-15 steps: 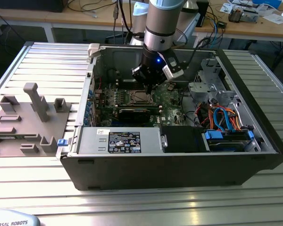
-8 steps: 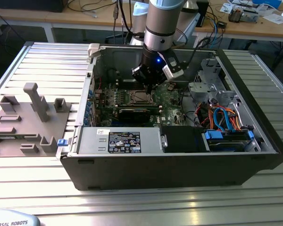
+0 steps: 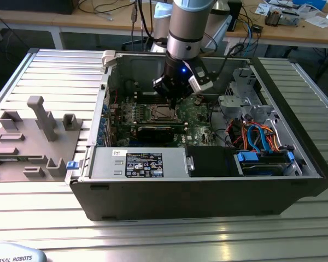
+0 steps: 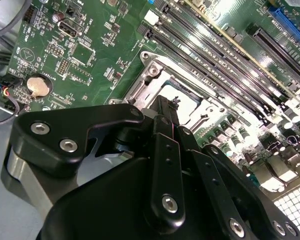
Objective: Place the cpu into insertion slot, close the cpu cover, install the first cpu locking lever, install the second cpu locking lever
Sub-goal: 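Install the second cpu locking lever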
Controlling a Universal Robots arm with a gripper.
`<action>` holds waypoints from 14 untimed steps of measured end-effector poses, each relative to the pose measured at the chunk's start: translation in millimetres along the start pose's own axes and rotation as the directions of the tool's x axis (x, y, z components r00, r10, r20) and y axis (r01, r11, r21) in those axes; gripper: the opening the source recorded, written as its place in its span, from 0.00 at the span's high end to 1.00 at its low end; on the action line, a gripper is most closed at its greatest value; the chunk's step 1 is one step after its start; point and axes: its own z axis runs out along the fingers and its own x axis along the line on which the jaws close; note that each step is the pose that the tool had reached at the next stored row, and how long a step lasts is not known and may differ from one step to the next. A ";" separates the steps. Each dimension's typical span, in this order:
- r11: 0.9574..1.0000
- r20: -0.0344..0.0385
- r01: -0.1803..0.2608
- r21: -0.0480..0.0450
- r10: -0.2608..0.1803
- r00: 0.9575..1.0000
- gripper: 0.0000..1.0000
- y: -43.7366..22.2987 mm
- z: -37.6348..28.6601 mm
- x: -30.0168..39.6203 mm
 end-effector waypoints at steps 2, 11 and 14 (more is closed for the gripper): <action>1.000 0.000 0.000 -0.001 0.000 1.000 0.89 -2.8 -0.1 0.2; 0.981 0.018 0.008 -0.194 -0.004 1.000 0.89 -18.4 -0.6 1.7; 0.969 0.024 0.010 -0.248 -0.005 1.000 0.89 -20.3 -0.8 1.9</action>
